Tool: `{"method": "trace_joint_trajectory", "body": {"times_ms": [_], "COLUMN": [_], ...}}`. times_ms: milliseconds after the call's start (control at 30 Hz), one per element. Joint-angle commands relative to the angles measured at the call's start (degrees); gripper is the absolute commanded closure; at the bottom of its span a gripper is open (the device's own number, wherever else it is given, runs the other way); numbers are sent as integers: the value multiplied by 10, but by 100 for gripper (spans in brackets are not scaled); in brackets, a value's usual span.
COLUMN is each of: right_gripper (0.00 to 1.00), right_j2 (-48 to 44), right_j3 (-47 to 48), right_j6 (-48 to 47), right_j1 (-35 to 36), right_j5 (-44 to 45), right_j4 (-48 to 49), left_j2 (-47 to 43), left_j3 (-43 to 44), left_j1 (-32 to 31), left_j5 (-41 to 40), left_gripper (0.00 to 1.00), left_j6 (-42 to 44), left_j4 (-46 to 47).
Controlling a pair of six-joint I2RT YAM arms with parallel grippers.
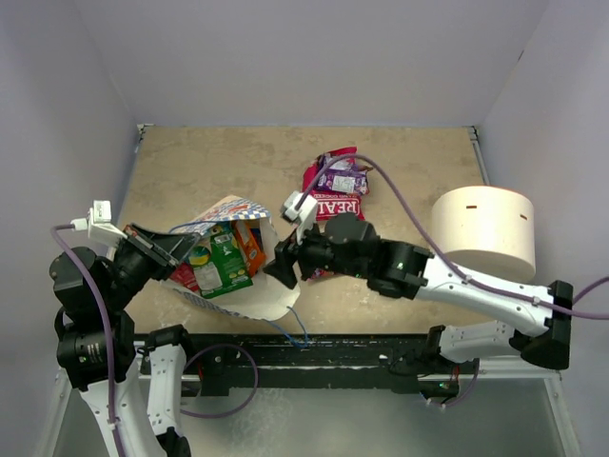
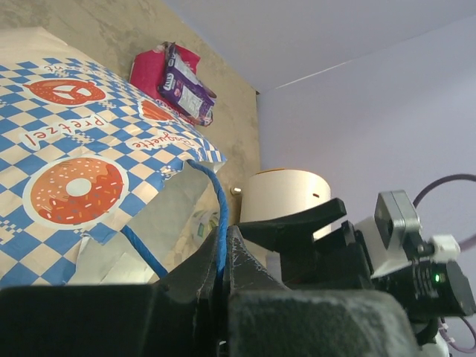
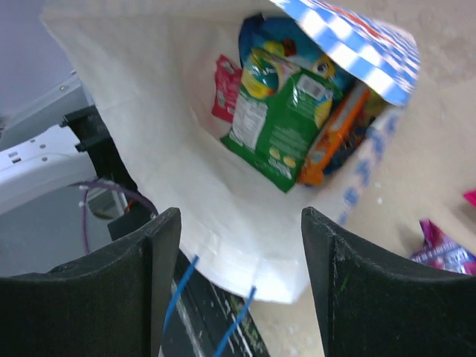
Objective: Take the snacks out of the paper bag
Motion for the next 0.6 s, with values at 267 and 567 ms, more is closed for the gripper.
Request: {"method": "trace_joint_trajectory", "body": {"times_ms": [267,567], "right_gripper": [32,24], "right_j2": [133,294], "right_j3": [-96,-17], "right_j6": [-235,-236], "right_j1": [74,43], "right_j5": [189,289], "right_j4": [396,434], "left_j2": [43,40], "left_j3": [37,38], "left_j1": [1,1], "left_j5": [30,38], "left_gripper": [100,100], "left_j6": [17,41], "left_j4": [46,79]}}
